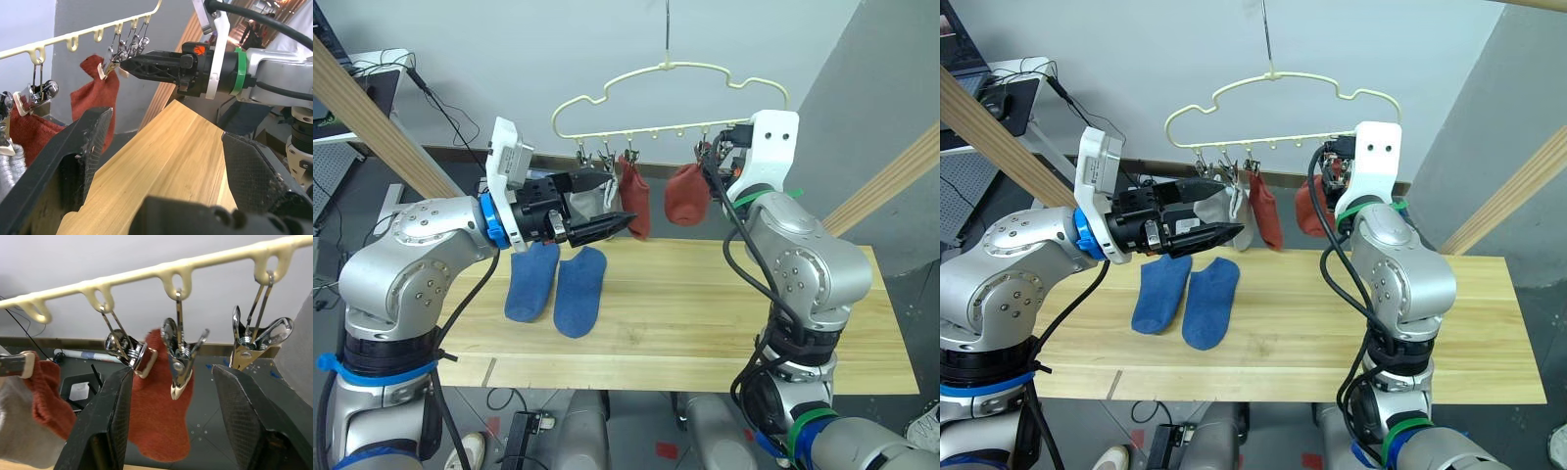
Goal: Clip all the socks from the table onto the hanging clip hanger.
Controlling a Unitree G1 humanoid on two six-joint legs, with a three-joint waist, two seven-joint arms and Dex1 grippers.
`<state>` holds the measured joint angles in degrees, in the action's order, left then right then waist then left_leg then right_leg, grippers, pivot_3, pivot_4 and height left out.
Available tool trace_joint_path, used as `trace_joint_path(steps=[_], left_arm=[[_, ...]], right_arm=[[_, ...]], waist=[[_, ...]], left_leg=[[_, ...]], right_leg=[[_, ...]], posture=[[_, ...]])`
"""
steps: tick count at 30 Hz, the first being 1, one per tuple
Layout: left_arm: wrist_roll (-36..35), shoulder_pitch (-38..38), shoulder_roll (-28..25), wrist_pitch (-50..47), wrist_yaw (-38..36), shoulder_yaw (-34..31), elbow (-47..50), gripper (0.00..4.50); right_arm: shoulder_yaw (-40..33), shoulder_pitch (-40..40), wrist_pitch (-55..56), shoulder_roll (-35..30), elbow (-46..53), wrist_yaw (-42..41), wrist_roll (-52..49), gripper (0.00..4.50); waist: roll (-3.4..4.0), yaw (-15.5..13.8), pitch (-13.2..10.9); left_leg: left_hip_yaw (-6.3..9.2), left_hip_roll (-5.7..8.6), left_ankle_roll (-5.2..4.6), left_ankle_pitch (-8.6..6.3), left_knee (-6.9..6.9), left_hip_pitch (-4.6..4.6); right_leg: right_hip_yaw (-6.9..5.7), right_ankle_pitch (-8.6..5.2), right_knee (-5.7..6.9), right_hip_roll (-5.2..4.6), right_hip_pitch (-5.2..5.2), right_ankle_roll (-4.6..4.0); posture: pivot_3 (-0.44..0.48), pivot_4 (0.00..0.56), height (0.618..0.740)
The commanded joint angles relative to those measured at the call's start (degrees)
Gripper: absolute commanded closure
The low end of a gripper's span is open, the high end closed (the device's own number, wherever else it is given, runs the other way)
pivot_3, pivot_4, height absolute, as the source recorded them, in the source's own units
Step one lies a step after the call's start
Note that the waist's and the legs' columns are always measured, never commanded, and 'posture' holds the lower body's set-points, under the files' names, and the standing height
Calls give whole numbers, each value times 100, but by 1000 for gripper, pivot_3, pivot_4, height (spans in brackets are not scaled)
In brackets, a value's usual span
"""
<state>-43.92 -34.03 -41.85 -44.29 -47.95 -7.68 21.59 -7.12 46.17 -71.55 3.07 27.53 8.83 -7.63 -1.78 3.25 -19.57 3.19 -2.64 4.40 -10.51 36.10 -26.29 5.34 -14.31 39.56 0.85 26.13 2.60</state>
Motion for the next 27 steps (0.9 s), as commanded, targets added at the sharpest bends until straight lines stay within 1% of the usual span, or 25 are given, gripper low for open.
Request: trace_joint_path(steps=[1, 2, 11, 19, 27], left_arm=[[-43, 6, -5, 67, 31, -54, 182, 388], [-47, 8, -5, 61, 40, -60, 185, 388], [-57, 15, 24, 53, 139, -54, 224, 388], [-105, 103, -13, -7, 263, -153, 351, 388], [-128, 163, -52, -11, 355, -196, 392, 388]], right_arm=[[23, 94, 170, -53, 122, 14, 72, 1847], [16, 93, 163, -56, 125, 17, 72, 2227], [-11, 125, 183, -52, 44, -12, 50, 2227], [-51, 246, 538, -201, -400, -84, 64, 2227], [-44, 504, 1090, -386, -1052, -197, 85, 2227]], waist=[[0, -1, 0], [0, -1, 0], [0, -3, 0], [0, -13, 0], [0, -34, 0]], left_leg=[[0, 0, 0, 0, 0, 0], [0, 0, 0, 0, 0, 0], [0, 0, 0, 0, -1, 0], [0, 0, 0, 0, -2, -1], [-1, 0, 0, 0, -4, -1]], right_leg=[[0, 0, 0, 0, 0, 0], [0, 0, -1, 0, 0, 0], [1, 0, -3, 0, 0, 0], [1, 0, -3, 0, 0, 0], [1, 0, -7, 0, 0, 0]], posture=[[1, 333, 740], [-1, 334, 740], [12, 331, 740], [36, 326, 740], [46, 325, 740]])
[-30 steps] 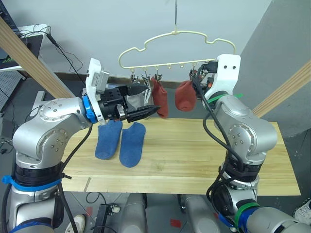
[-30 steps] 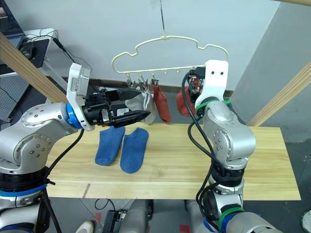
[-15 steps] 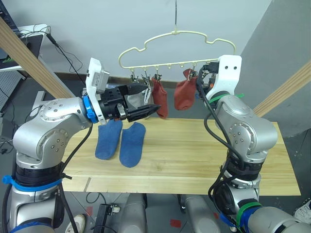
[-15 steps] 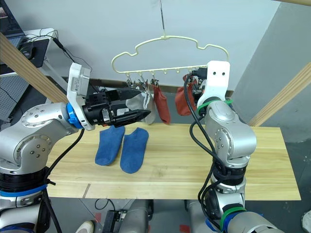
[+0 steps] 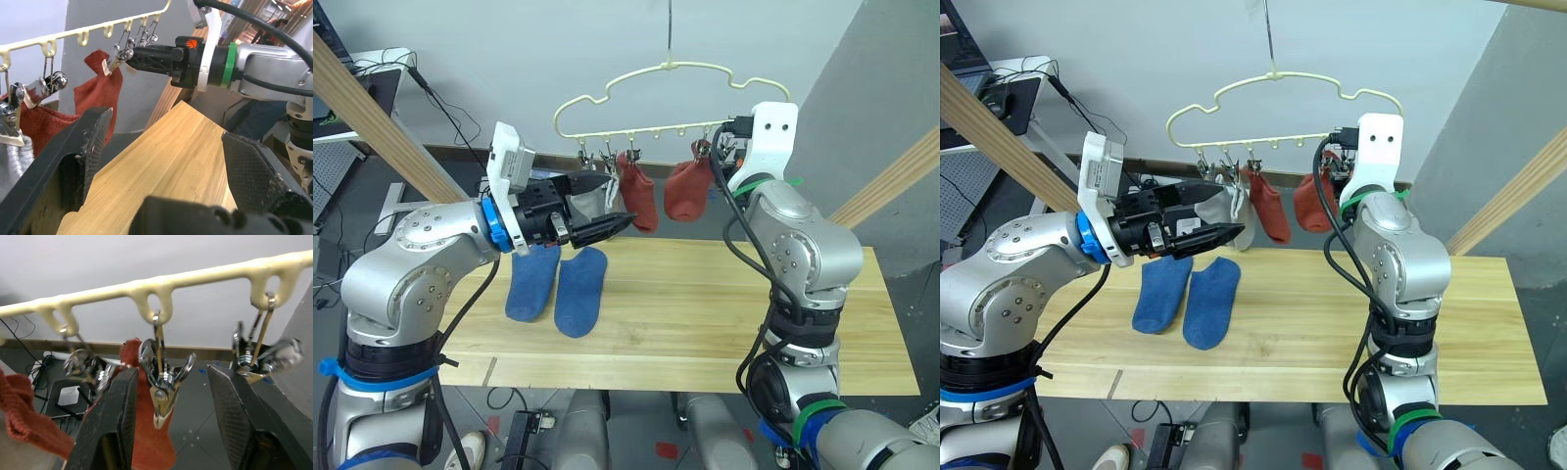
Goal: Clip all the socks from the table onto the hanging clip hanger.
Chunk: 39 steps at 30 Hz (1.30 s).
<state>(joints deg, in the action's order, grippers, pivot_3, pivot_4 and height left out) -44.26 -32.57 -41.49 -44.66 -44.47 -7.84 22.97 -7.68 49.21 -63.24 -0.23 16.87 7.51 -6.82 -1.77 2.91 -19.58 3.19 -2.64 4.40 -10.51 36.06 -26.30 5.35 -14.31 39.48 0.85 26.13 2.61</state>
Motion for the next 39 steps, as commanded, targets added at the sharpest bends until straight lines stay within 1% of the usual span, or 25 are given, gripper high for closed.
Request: trace_joint_path(steps=[1, 19, 30, 33, 36, 39], left_arm=[[-97, 25, -93, 27, 15, -184, 257, 388], [-94, 120, -110, 37, 159, -207, 328, 388], [-78, 140, -132, 47, 191, -208, 314, 388], [-73, 138, -124, 50, 203, -196, 313, 388], [-67, 132, -121, 57, 205, -181, 300, 388], [-54, 147, -124, 63, 209, -158, 304, 388]], right_arm=[[14, 226, 303, -56, -38, -67, -1, 2227], [46, 479, 636, 89, -441, -65, -52, 2227], [96, 535, 775, 17, -569, -12, 75, 2227], [119, 539, 806, -8, -578, 10, 134, 2806], [128, 544, 815, -29, -594, 42, 177, 3789], [118, 546, 815, -38, -608, 80, 198, 4441]], waist=[[0, 1, 0], [0, -52, 0], [0, -95, 0], [0, -105, 0], [0, -103, 0], [0, -104, 0]], left_leg=[[0, 0, 0, 0, 0, 0], [-1, 0, 0, 0, -4, -1], [-1, 0, 0, 0, -3, 0], [-1, 0, 0, 0, -3, -1], [-1, 0, 0, 0, -3, -1], [-1, 0, 0, 0, -3, -1]], right_leg=[[0, 0, -1, 0, 0, 0], [0, 0, -4, 0, 0, 0], [0, 0, -5, 0, 1, 0], [0, 0, -6, 0, 1, 0], [0, 0, -6, 0, 1, 0], [0, 0, -6, 0, 1, 0]], posture=[[47, 326, 740], [59, 326, 740], [61, 325, 740], [59, 325, 740], [56, 326, 740], [57, 326, 740]])
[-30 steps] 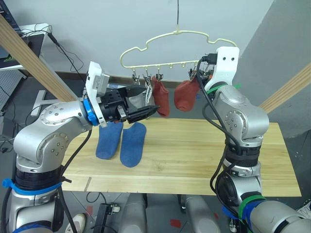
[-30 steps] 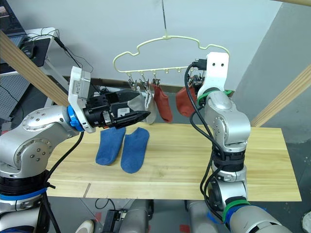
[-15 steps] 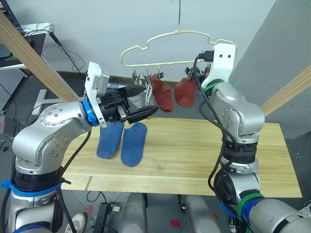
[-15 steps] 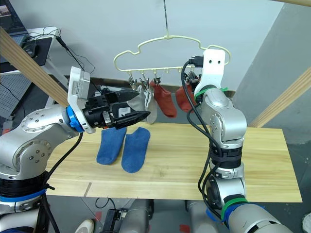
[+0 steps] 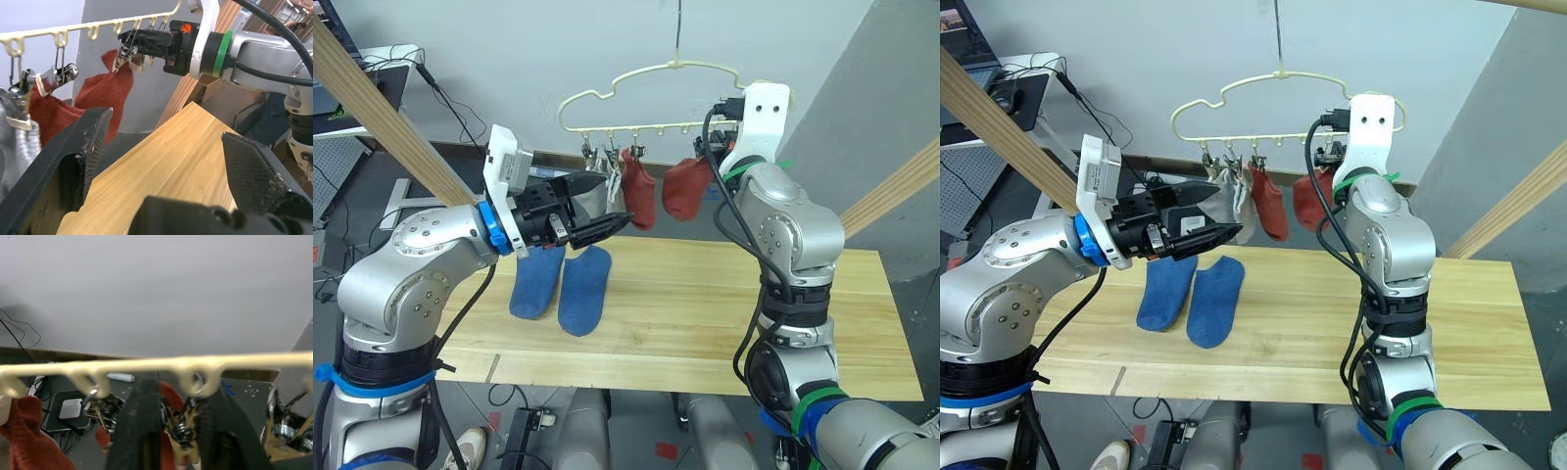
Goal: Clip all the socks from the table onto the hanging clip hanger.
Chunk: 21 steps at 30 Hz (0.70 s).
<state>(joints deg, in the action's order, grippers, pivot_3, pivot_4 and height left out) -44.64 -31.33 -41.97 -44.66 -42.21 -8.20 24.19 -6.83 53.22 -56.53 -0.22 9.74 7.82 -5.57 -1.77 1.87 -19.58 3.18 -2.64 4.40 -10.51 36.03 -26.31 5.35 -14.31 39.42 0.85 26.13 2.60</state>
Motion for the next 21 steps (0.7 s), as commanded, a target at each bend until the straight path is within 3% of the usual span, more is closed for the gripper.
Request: trace_joint_path(steps=[1, 13, 16, 17, 21], left_arm=[[-16, 32, -80, 58, -17, -118, 185, 388], [384, 385, -33, -344, 499, 193, 4, 388], [694, 717, 67, -427, 743, 429, -133, 388], [752, 769, 89, -434, 772, 472, -184, 41], [1675, 1171, 73, 18, 991, 1054, -461, 14]], right_arm=[[28, 146, 147, -39, 101, 58, 78, 4473], [-23, 183, 132, -42, 140, 155, 82, 4473], [-42, 176, 91, -33, 197, 171, 71, 4473], [-44, 177, 88, -31, 202, 175, 70, 4500], [-56, 176, 76, -21, 218, 187, 63, 4500]], waist=[[0, 0, 0], [1, 4, -1], [1, 6, -1], [1, 6, -1], [2, 2, -2]], left_leg=[[0, 0, 0, 0, 0, 0], [-1, 0, 0, 0, 0, 0], [-1, -1, 0, 0, -3, 1], [-2, 0, 0, 0, -3, 1], [-3, -1, -1, 0, -3, 1]], right_leg=[[0, 0, 0, 0, 0, 0], [2, 0, -2, 0, 0, 0], [2, 0, -2, 1, 1, 0], [3, 0, -2, 0, 1, 0], [5, 0, -3, 0, 2, -1]], posture=[[57, 326, 740], [45, 333, 740], [41, 334, 740], [40, 336, 740], [42, 337, 740]])
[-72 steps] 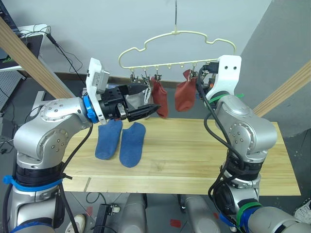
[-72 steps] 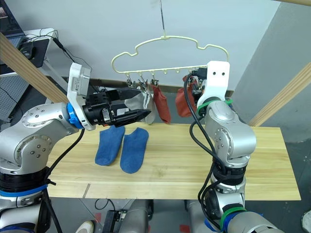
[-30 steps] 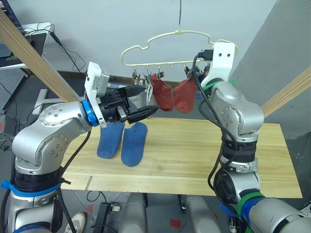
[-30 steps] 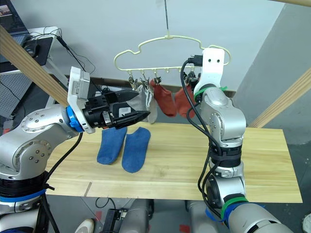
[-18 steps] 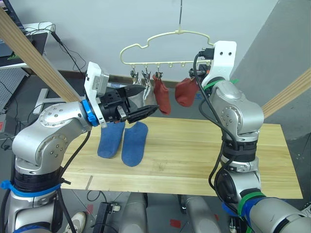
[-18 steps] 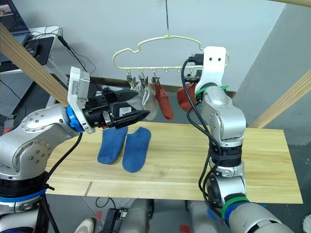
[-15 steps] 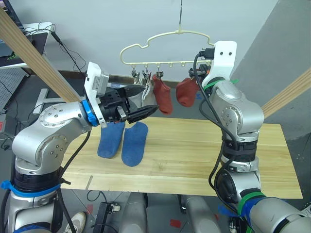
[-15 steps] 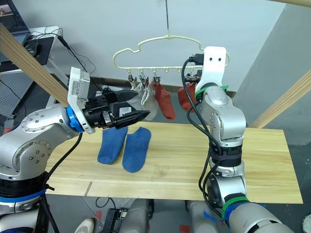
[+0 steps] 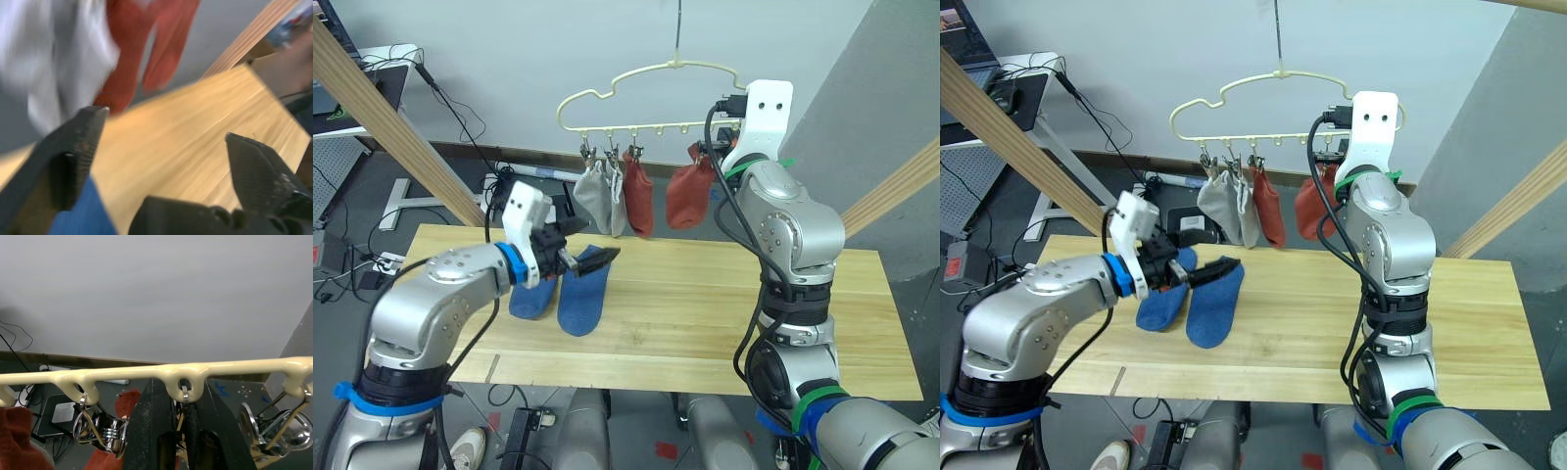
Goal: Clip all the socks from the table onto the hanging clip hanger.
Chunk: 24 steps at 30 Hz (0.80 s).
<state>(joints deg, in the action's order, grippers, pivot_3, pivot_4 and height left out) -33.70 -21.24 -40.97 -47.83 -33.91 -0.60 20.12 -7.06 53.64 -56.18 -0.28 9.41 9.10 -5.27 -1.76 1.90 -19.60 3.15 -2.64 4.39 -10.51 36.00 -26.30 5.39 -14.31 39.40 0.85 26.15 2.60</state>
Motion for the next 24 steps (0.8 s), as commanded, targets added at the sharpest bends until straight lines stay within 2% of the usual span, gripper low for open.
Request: trace_joint_path(steps=[1, 5, 17, 24], left_arm=[[786, 221, 22, 463, 240, 393, -170, 14], [1496, 285, 252, 1040, 475, 675, -766, 14], [2259, -232, 1005, 1882, 244, 919, -2560, 14], [2622, -573, 1191, 1999, 82, 1041, -3271, 14]], right_arm=[[-36, 135, 40, -14, 251, 60, 30, 4500], [-40, 130, 20, -21, 269, 59, 24, 4500], [-35, 128, -55, -48, 324, 50, 13, 4500], [-39, 123, -122, -71, 379, 55, 17, 4500]], waist=[[1, -2, 0], [1, -6, -1], [1, -6, -1], [1, 4, -1]], left_leg=[[-1, 0, 0, 0, 0, 0], [-2, 0, 0, 0, 0, 0], [-6, 1, 0, 0, -1, -1], [-7, 1, 0, 0, -1, -1]], right_leg=[[1, 0, 0, 0, 0, 0], [3, 0, -2, 0, 0, 0], [5, 0, -6, -1, 0, 0], [5, 0, -6, 0, 0, 0]], posture=[[43, 338, 740], [41, 340, 740], [23, 343, 740], [7, 348, 740]])
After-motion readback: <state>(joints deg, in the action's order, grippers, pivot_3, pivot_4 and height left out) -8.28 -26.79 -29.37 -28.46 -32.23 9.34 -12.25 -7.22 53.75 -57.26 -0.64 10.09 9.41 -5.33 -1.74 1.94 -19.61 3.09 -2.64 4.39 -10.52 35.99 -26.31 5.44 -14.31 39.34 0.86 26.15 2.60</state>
